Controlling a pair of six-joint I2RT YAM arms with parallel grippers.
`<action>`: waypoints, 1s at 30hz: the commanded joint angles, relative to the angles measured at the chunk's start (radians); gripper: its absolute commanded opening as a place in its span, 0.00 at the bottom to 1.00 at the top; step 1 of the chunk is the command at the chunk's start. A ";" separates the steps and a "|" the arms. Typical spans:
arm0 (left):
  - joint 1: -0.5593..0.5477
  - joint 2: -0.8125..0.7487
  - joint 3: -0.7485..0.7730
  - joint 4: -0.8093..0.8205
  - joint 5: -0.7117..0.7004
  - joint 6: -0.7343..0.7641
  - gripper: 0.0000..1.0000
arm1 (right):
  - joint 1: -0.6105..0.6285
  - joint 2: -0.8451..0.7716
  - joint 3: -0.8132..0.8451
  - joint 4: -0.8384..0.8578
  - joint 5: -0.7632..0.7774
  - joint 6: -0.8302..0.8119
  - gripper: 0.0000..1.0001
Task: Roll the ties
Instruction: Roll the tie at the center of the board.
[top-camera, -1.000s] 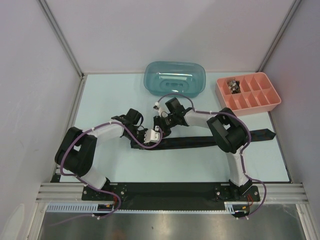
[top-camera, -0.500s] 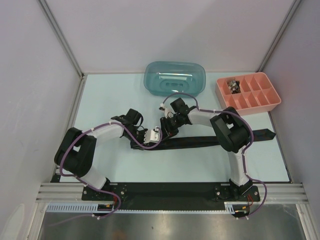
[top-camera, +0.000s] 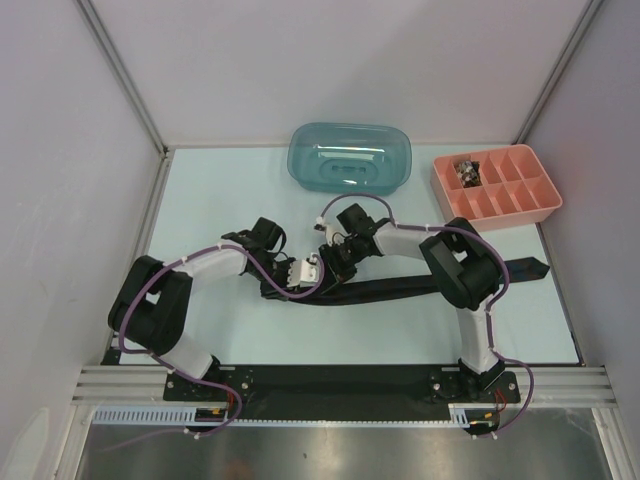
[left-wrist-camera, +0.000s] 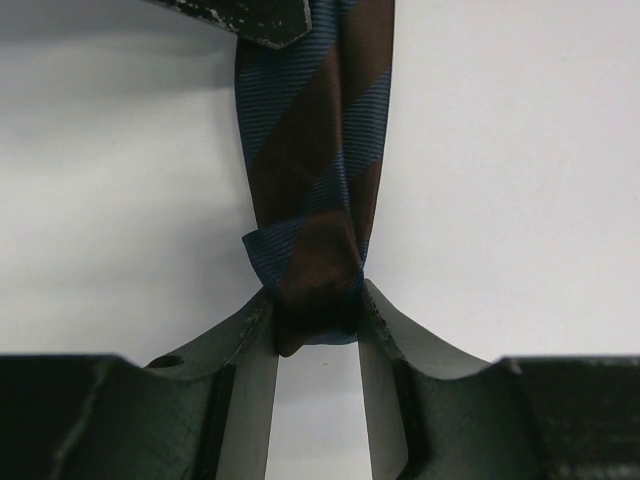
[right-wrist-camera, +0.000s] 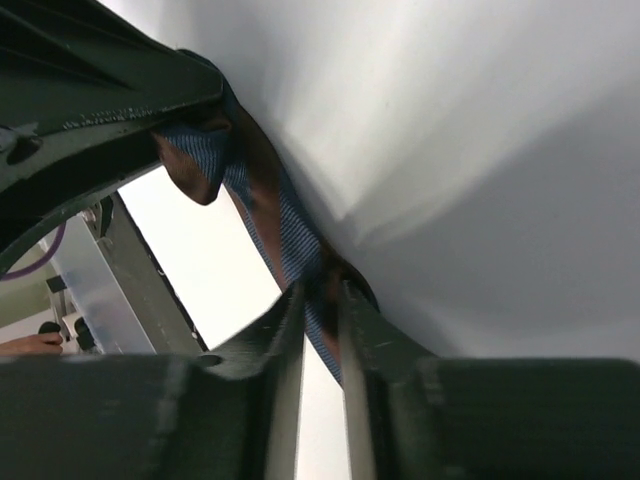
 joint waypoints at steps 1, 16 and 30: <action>-0.007 -0.036 -0.012 0.002 0.022 -0.004 0.40 | 0.021 -0.034 -0.008 -0.051 -0.004 -0.033 0.18; -0.007 -0.084 -0.058 0.002 0.043 0.027 0.41 | -0.012 -0.097 0.078 -0.113 -0.005 -0.108 0.38; -0.025 -0.073 -0.070 -0.025 -0.017 0.084 0.40 | -0.012 -0.028 0.051 -0.053 -0.039 -0.025 0.37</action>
